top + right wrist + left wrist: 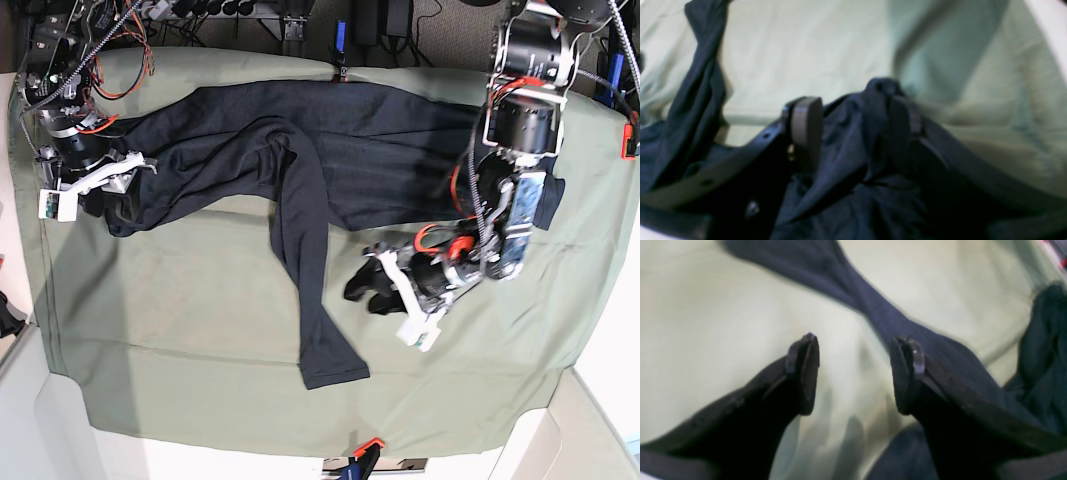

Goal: Fold the T-shirt properly
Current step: 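Grasp the long sleeve with the left gripper and fold it onto the body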

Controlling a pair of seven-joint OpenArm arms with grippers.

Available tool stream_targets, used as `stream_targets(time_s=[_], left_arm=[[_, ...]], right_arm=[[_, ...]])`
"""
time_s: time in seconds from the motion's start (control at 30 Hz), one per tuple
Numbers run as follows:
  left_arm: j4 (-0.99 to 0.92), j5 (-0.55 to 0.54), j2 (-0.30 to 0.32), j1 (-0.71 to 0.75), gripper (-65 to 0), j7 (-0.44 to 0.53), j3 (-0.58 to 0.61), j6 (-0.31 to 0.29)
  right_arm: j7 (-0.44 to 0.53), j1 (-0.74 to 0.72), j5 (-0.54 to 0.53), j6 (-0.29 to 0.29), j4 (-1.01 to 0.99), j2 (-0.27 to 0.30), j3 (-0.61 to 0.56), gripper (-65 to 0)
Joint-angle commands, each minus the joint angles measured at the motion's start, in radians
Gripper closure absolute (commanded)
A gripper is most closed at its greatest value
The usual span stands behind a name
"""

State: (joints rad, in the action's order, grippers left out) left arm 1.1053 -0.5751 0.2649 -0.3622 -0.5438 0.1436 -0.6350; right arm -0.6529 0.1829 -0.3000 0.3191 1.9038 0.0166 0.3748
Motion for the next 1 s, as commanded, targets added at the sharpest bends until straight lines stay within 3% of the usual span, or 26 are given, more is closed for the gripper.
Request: stream_targets(time_s=[0.0, 0.13, 0.33, 0.57, 0.63, 0.73, 0.77, 0.87, 0.97], left_arm=[[-0.038, -0.001, -0.011, -0.060, -36.6, 0.044, -0.005, -0.001], [-0.240, 0.106, -0.090, -0.166, -36.6, 0.132, -0.005, 0.010], [-0.413, 0.207, -0.195, -0.231, -36.6, 0.175, -0.005, 0.069], [-0.420, 0.346, -0.248, -0.230, -36.4, 0.227, -0.005, 0.224], [-0.420, 0.372, -0.248, -0.230, -30.6, 0.229, -0.005, 0.247], [-0.420, 0.401, -0.240, -0.233, -4.0, 0.229, -0.005, 0.246], [-0.419, 0.401, -0.233, -0.235, 0.0, 0.226, -0.006, 0.247], [-0.365, 0.378, -0.188, -0.235, 0.0, 0.188, -0.006, 0.249], [-0.219, 0.301, -0.113, -0.213, 0.0, 0.071, -0.006, 0.234]], right_arm=[[0.027, -0.008, -0.020, 0.003, 0.006, 0.005, 0.001, -32.0], [0.018, -0.007, -0.022, 0.002, -0.016, 0.005, -0.002, -31.9], [0.008, -0.003, -0.023, 0.002, -0.016, 0.003, -0.002, -31.9], [0.004, -0.003, -0.030, 0.002, -0.016, 0.002, -0.002, -31.9], [0.003, -0.003, -0.030, 0.002, -0.016, 0.003, -0.002, -31.9], [0.004, -0.003, -0.030, 0.002, -0.016, 0.003, -0.002, -31.9], [0.004, -0.003, -0.030, 0.002, -0.016, 0.003, -0.002, -31.9], [0.005, -0.005, -0.030, 0.002, -0.016, 0.003, -0.002, -31.9], [0.005, -0.005, -0.029, 0.002, -0.016, 0.003, -0.002, -31.9]])
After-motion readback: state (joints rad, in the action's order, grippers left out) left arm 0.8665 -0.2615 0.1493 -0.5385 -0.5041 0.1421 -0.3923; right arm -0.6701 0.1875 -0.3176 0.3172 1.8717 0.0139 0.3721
